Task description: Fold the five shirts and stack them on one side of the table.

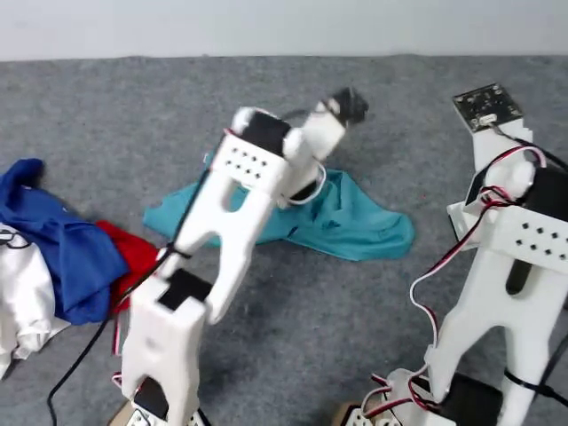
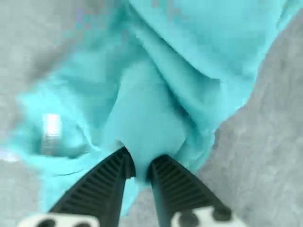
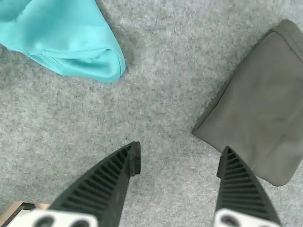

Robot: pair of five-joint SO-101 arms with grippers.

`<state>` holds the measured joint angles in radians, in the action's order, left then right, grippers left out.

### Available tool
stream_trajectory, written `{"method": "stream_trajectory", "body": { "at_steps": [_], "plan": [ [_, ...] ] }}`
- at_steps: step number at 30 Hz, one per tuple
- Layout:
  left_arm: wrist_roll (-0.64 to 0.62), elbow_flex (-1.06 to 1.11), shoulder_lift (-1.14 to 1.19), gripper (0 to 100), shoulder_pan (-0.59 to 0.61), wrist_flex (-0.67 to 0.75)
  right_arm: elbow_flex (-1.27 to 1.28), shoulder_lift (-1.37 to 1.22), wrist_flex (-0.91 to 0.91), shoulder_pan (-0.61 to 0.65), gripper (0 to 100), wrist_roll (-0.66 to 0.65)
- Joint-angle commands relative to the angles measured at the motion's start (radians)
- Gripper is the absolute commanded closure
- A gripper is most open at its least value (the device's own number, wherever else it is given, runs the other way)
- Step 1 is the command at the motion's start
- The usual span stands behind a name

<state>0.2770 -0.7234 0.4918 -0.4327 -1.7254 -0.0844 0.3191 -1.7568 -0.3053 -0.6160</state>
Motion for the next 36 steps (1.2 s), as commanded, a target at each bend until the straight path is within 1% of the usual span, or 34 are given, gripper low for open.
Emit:
{"method": "stream_trajectory", "body": {
  "at_steps": [1, 5, 9, 11, 14, 17, 20, 23, 27, 31, 36],
  "plan": [
    [-0.044, -0.048, -0.186, 99, 0.008, -0.029, 0.003, 0.035, -0.039, -0.015, 74.2, -0.002],
    [-0.083, -0.054, -0.307, 99, 0.081, -0.029, 0.038, 0.035, -0.038, -0.015, 74.2, -0.002],
    [-0.078, -0.035, -0.427, 99, 0.204, -0.031, 0.077, 0.033, -0.038, -0.008, 74.2, -0.006],
    [-0.049, 0.004, -0.482, 99, 0.262, -0.032, 0.086, 0.027, -0.036, -0.001, 74.2, -0.006],
    [0.002, 0.122, -0.568, 99, 0.342, -0.032, 0.095, 0.025, -0.035, 0.044, 74.2, -0.008],
    [0.057, 0.274, -0.641, 99, 0.410, -0.032, 0.097, 0.025, -0.030, 0.140, 74.2, -0.005],
    [0.097, 0.389, -0.704, 99, 0.491, -0.031, 0.097, 0.019, -0.030, 0.268, 74.2, -0.002],
    [0.150, 0.437, -0.740, 99, 0.621, -0.031, 0.098, -0.024, -0.036, 0.392, 74.2, 0.000],
    [0.206, 0.444, -0.741, 99, 0.773, -0.029, 0.110, -0.101, -0.038, 0.513, 74.1, 0.000],
    [0.233, 0.487, -0.729, 99, 0.827, -0.026, 0.155, -0.154, -0.033, 0.656, 74.1, 0.012],
    [0.235, 0.558, -0.683, 99, 0.872, -0.026, 0.160, -0.252, -0.027, 0.842, 74.0, 0.089]
  ]
}}
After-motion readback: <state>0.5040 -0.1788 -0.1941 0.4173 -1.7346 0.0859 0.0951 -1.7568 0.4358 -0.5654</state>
